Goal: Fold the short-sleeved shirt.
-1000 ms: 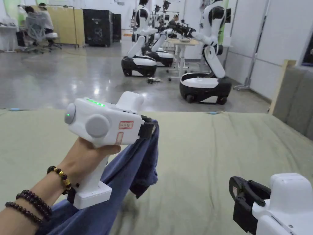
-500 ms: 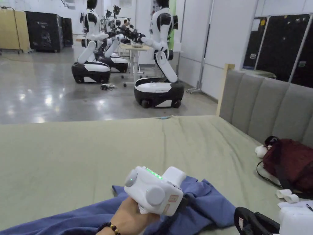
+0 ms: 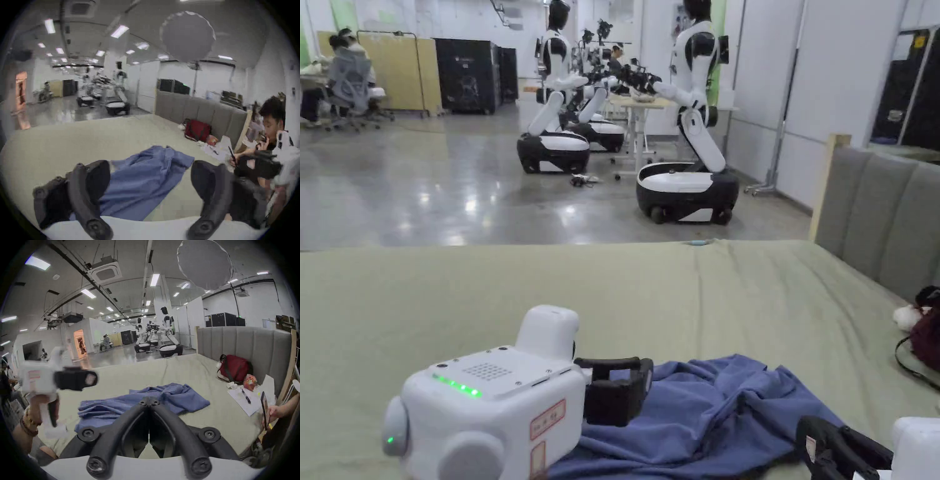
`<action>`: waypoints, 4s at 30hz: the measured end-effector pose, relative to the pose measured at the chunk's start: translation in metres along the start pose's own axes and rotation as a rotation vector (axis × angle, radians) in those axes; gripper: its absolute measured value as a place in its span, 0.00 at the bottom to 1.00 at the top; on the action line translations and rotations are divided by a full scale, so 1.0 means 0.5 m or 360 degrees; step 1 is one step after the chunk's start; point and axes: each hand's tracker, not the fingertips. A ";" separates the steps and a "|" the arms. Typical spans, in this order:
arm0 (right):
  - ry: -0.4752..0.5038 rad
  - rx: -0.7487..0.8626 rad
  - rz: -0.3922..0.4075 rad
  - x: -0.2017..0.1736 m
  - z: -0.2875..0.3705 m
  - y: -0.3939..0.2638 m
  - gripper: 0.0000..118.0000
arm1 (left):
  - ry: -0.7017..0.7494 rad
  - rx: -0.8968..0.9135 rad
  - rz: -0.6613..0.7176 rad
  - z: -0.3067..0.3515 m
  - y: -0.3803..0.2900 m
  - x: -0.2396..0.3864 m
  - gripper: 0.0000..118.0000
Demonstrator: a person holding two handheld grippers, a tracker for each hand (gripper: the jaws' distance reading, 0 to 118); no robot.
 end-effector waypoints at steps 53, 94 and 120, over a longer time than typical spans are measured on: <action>-0.0396 -0.1000 0.0179 0.358 -0.556 -0.033 0.71 | 0.0717 -0.0843 0.0126 -0.176 -0.156 -0.383 0.00; -0.0060 0.0659 0.0375 -0.109 -0.395 0.620 0.06 | 0.0836 0.0697 0.0099 0.118 0.562 -0.350 0.00; -0.0053 0.0578 0.0324 -0.156 -0.514 0.788 0.06 | 0.0830 0.0501 0.0075 0.018 0.650 -0.434 0.00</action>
